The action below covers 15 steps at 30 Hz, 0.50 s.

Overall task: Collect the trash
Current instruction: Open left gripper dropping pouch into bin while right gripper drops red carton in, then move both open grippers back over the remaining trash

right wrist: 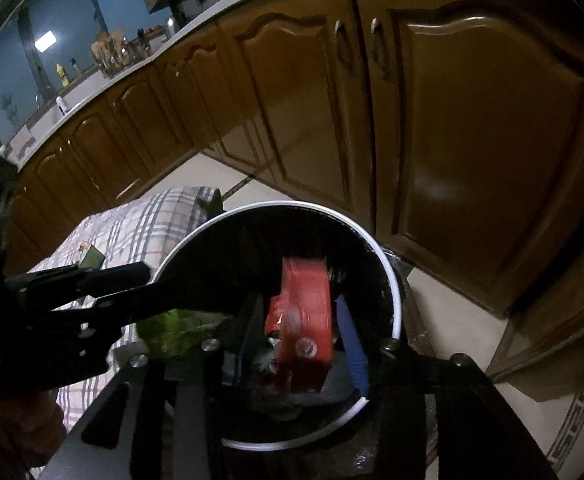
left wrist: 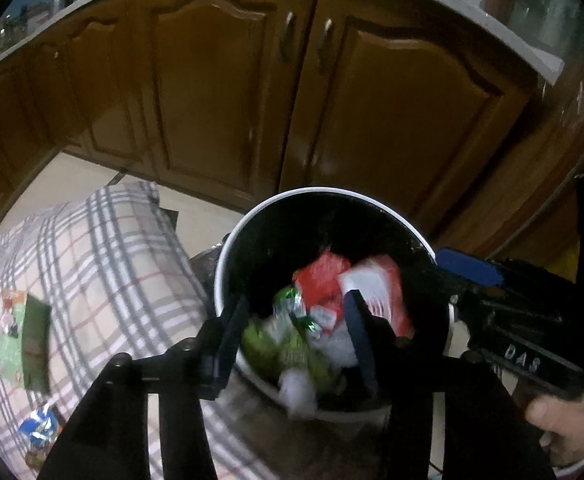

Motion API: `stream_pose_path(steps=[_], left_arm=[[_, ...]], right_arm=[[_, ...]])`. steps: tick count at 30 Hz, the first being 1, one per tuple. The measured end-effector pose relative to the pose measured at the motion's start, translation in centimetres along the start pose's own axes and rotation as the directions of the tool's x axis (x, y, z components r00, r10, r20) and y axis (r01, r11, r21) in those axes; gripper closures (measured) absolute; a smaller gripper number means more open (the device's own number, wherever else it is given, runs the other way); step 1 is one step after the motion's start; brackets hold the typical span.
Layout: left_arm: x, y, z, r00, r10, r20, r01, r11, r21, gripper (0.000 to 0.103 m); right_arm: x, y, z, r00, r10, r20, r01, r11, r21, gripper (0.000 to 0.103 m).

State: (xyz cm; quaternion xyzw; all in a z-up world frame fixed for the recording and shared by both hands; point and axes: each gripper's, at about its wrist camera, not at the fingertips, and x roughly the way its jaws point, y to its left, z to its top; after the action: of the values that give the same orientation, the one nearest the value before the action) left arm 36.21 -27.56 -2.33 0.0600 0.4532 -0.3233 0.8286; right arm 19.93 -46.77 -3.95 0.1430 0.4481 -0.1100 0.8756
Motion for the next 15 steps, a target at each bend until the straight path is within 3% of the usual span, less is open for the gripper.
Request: stream_pose_path(steps=[5, 11, 15], left_arm=[[-2.9, 2.4, -3.1, 0.999, -0.023, 0.037, 0.026, 0.996, -0.080, 0.049], [-7.5, 5.3, -8.5, 0.994, 0.014, 0.106, 0.002, 0.988, -0.152, 0.048], [-10.0, 7.1, -12.0, 0.991, 0.055, 0.118, -0.032, 0.982, -0.187, 0.048]], right_arm=[[-1.0, -0.2, -0.6, 0.999, 0.022, 0.033, -0.023, 0.999, 0.035, 0.043], [-2.9, 1.5, -2.6, 0.993, 0.088, 0.085, -0.093, 0.994, 0.062, 0.024], [-3.9, 3.8, -3.8, 0.984, 0.136, 0.112, -0.142, 0.989, 0.049, 0.020]])
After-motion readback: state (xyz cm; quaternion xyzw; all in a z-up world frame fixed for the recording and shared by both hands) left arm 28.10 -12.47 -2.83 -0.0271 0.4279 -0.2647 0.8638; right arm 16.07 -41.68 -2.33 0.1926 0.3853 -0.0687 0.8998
